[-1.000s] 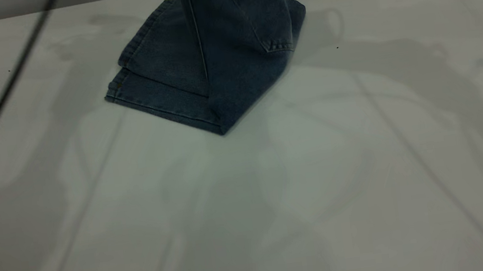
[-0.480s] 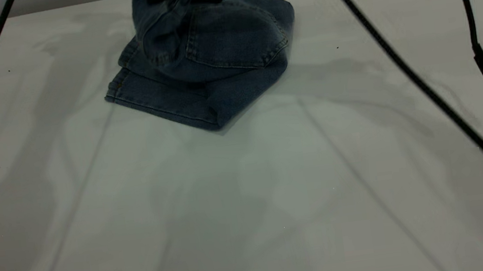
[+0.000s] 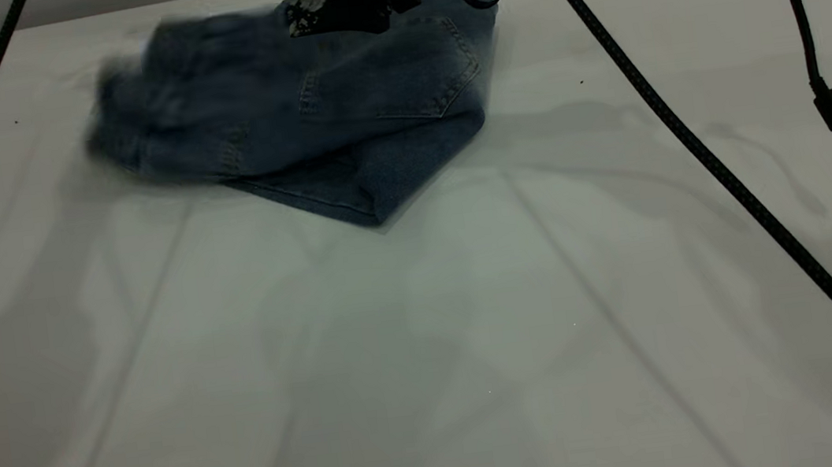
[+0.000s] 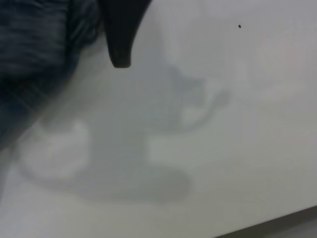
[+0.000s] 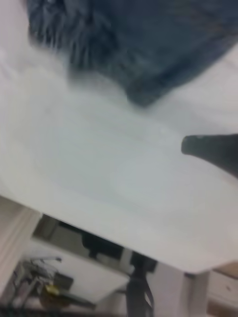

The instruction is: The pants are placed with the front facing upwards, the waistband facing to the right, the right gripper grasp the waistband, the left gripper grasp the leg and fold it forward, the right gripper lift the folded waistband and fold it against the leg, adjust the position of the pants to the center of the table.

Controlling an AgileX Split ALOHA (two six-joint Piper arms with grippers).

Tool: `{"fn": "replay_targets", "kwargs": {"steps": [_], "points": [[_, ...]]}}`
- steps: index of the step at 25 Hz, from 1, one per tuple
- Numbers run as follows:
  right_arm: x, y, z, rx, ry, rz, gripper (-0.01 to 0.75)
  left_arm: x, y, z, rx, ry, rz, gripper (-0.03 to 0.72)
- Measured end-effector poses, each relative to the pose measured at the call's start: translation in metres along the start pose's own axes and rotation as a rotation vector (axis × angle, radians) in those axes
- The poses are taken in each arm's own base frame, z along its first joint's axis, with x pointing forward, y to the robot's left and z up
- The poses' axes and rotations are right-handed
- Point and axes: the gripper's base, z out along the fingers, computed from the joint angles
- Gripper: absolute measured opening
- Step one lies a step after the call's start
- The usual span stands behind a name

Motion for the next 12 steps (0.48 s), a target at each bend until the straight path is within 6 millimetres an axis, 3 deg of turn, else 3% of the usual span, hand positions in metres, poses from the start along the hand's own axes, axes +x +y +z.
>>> {"fn": "replay_targets", "kwargs": {"steps": [5,12], "points": [[-0.017,-0.005,-0.030,0.007,0.071,-0.013,0.670,-0.001,-0.009,0.000,0.090,-0.014,0.054,0.552],[-0.050,-0.015,-0.103,0.156,0.183,0.030,0.617,-0.004,-0.056,0.000,0.204,-0.050,0.356,0.552]]}}
